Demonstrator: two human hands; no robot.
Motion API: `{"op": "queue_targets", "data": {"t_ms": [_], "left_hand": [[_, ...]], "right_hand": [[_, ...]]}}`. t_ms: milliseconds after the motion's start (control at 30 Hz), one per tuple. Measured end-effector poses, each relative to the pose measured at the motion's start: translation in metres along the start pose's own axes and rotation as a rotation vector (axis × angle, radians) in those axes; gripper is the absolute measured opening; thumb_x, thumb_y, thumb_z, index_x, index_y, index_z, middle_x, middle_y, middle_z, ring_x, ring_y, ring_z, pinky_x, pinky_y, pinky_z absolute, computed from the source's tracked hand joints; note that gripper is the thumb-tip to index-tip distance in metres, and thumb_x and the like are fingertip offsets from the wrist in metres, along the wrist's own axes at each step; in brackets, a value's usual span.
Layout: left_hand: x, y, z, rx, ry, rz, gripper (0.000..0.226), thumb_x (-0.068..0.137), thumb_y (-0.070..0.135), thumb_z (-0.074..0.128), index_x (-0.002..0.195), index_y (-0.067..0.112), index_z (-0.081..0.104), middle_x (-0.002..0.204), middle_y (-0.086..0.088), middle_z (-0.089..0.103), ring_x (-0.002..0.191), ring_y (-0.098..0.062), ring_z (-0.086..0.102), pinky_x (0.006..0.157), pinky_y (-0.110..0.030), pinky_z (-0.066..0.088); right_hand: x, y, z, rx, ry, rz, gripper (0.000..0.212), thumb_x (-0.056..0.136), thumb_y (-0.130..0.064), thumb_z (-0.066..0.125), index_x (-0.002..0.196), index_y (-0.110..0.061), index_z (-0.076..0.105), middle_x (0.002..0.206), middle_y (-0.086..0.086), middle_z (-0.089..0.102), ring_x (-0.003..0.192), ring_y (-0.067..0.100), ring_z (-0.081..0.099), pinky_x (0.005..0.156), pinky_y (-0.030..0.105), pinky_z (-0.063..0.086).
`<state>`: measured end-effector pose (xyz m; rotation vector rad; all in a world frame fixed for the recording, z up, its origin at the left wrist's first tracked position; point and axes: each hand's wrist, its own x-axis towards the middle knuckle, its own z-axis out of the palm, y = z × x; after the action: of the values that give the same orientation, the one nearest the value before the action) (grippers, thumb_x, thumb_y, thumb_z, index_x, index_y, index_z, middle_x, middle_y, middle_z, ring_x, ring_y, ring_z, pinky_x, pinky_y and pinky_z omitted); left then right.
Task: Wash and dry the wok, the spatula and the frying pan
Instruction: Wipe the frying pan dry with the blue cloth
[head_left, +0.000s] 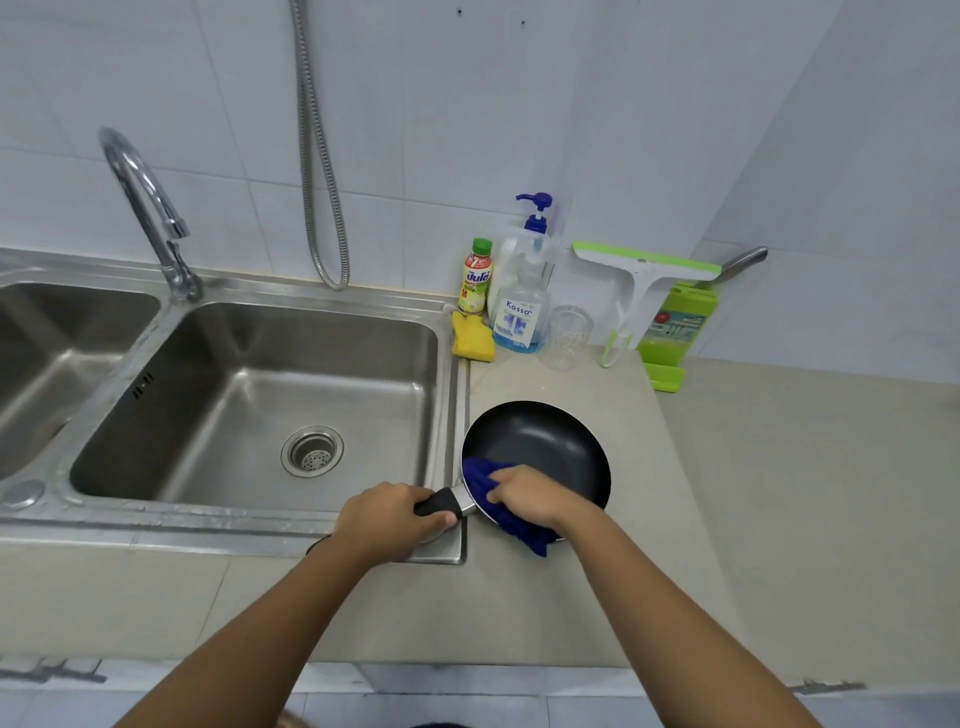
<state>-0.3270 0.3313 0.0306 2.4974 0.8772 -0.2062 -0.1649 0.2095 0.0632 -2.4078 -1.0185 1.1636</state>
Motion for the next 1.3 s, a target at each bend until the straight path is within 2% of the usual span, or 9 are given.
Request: {"op": "queue_targets", "data": {"t_ms": [267, 500, 600, 733, 833, 967, 1100, 1233, 1300], "left_hand": [[-0.007, 0.006, -0.004, 0.034, 0.018, 0.041, 0.044, 0.088, 0.065, 0.045, 0.124, 0.041, 0.057, 0.103, 0.01, 0.069, 0.088, -0.014, 0.061, 0.065, -0.026, 0.04], [-0.011, 0.014, 0.006, 0.095, 0.035, 0.096, 0.047, 0.086, 0.057, 0.056, 0.124, 0.031, 0.047, 0.109, 0.003, 0.068, 0.097, -0.021, 0.062, 0.068, -0.029, 0.039], [-0.013, 0.02, 0.007, -0.07, 0.022, 0.043, 0.041, 0.084, 0.058, 0.059, 0.114, 0.031, 0.053, 0.097, 0.001, 0.069, 0.087, -0.021, 0.062, 0.069, -0.03, 0.045], [-0.012, 0.036, -0.008, -0.567, -0.057, 0.046, 0.028, 0.087, 0.049, 0.063, 0.096, 0.023, 0.059, 0.066, 0.004, 0.059, 0.053, -0.01, 0.051, 0.055, -0.025, 0.04], [-0.022, 0.055, -0.024, -0.801, -0.242, 0.11, 0.038, 0.095, 0.047, 0.051, 0.085, 0.011, 0.057, 0.057, 0.0, 0.054, 0.042, -0.011, 0.041, 0.044, -0.023, 0.034], [-0.033, 0.068, -0.026, -0.854, -0.364, 0.153, 0.055, 0.098, 0.05, 0.045, 0.098, -0.002, 0.062, 0.052, -0.001, 0.054, 0.04, -0.015, 0.045, 0.048, -0.029, 0.042], [-0.039, 0.06, -0.027, -0.789, -0.328, 0.149, 0.043, 0.098, 0.045, 0.047, 0.096, 0.004, 0.062, 0.046, 0.002, 0.051, 0.037, -0.013, 0.044, 0.043, -0.027, 0.039], [-0.048, 0.054, -0.029, -0.752, -0.287, 0.123, 0.044, 0.098, 0.046, 0.046, 0.088, 0.005, 0.06, 0.05, 0.002, 0.051, 0.038, -0.013, 0.044, 0.039, -0.026, 0.04], [-0.047, 0.052, -0.033, -0.75, -0.259, 0.11, 0.043, 0.099, 0.046, 0.046, 0.085, 0.006, 0.058, 0.049, 0.0, 0.05, 0.037, -0.014, 0.043, 0.038, -0.025, 0.039]], "right_hand": [[-0.036, 0.039, -0.015, -0.074, 0.114, -0.047, 0.024, 0.085, -0.026, 0.044, 0.063, -0.017, 0.045, 0.064, -0.003, 0.053, 0.064, 0.015, 0.048, 0.063, 0.033, 0.038], [-0.06, 0.046, 0.005, 0.518, 0.658, -0.069, 0.018, 0.091, -0.016, 0.046, 0.077, -0.007, 0.052, 0.064, 0.001, 0.052, 0.061, 0.017, 0.045, 0.058, 0.032, 0.036], [-0.076, 0.041, 0.007, 0.74, 0.915, -0.174, 0.018, 0.093, -0.021, 0.047, 0.084, -0.017, 0.063, 0.068, -0.001, 0.057, 0.064, 0.017, 0.049, 0.058, 0.03, 0.041], [-0.089, 0.036, 0.0, 0.722, 1.131, -0.336, 0.029, 0.092, -0.033, 0.041, 0.112, -0.037, 0.062, 0.098, -0.017, 0.064, 0.097, 0.019, 0.054, 0.086, 0.033, 0.046], [-0.078, 0.029, -0.002, 0.396, 1.109, -0.412, 0.047, 0.094, -0.043, 0.038, 0.14, -0.032, 0.043, 0.149, -0.01, 0.039, 0.126, 0.018, 0.038, 0.107, 0.029, 0.03], [-0.056, 0.019, -0.012, 0.141, 1.028, -0.386, 0.061, 0.086, -0.063, 0.039, 0.144, -0.041, 0.036, 0.159, -0.016, 0.005, 0.138, 0.015, 0.016, 0.114, 0.032, 0.015], [-0.034, 0.029, -0.052, 0.149, 0.986, -0.297, 0.058, 0.091, -0.058, 0.045, 0.145, -0.037, 0.038, 0.159, 0.0, 0.023, 0.136, 0.028, 0.03, 0.113, 0.036, 0.023], [-0.023, 0.033, -0.056, 0.574, 0.989, -0.253, 0.047, 0.096, -0.044, 0.048, 0.142, -0.031, 0.044, 0.143, -0.002, 0.049, 0.131, 0.022, 0.045, 0.107, 0.033, 0.036], [-0.025, 0.022, -0.039, 0.423, 0.987, -0.312, 0.052, 0.094, -0.047, 0.047, 0.142, -0.029, 0.044, 0.147, -0.001, 0.044, 0.135, 0.021, 0.039, 0.111, 0.039, 0.033]]}}
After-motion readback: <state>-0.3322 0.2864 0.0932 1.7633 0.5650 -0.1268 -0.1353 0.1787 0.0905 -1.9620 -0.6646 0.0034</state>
